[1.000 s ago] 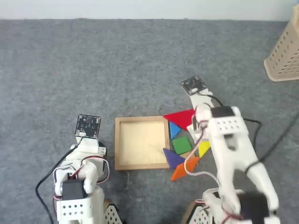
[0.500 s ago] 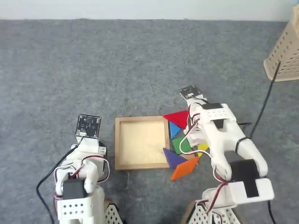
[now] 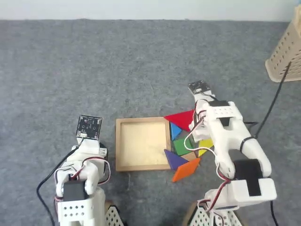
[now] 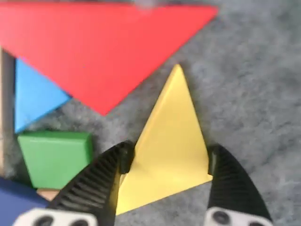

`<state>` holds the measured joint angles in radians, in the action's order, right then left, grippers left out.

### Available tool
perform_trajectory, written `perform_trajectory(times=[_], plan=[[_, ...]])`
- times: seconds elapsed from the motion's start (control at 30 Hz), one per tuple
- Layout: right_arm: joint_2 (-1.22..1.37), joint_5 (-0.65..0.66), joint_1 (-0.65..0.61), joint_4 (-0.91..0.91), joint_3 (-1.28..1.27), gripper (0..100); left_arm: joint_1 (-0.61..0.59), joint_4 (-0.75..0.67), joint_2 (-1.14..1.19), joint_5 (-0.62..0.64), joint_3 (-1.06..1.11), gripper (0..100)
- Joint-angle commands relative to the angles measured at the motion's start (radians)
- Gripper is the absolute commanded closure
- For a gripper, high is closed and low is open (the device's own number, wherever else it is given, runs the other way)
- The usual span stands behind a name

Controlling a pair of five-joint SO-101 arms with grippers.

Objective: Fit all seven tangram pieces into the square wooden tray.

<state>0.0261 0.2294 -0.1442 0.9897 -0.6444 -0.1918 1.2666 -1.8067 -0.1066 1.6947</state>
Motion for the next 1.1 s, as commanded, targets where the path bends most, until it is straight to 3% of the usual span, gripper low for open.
perform_trajectory(times=[0.0,0.13,0.2,0.37,0.6,0.77,0.93,1.07], plan=[[-0.024,-0.017,0.041,0.041,0.103,77.1,0.003,0.0,-0.021,0.008,-0.008,93],[-0.091,-0.02,0.041,0.153,0.155,65.8,0.003,0.0,-0.021,0.008,-0.008,93],[-0.131,-0.035,0.041,0.177,0.144,64.9,0.003,0.0,-0.021,0.008,-0.008,93],[-0.176,-0.124,0.038,0.093,0.023,67.0,0.003,0.0,-0.021,0.008,-0.008,93],[-0.021,-0.124,0.038,-0.033,-0.032,67.0,0.003,0.0,-0.021,0.008,-0.008,93],[0.067,-0.124,0.038,0.019,0.049,67.9,0.003,0.0,-0.021,0.008,-0.008,93],[0.073,-0.13,0.038,0.019,0.051,78.8,0.003,0.0,-0.021,0.008,-0.008,93],[0.073,-0.13,0.039,0.019,0.054,79.9,0.003,0.0,-0.021,0.008,-0.008,93]])
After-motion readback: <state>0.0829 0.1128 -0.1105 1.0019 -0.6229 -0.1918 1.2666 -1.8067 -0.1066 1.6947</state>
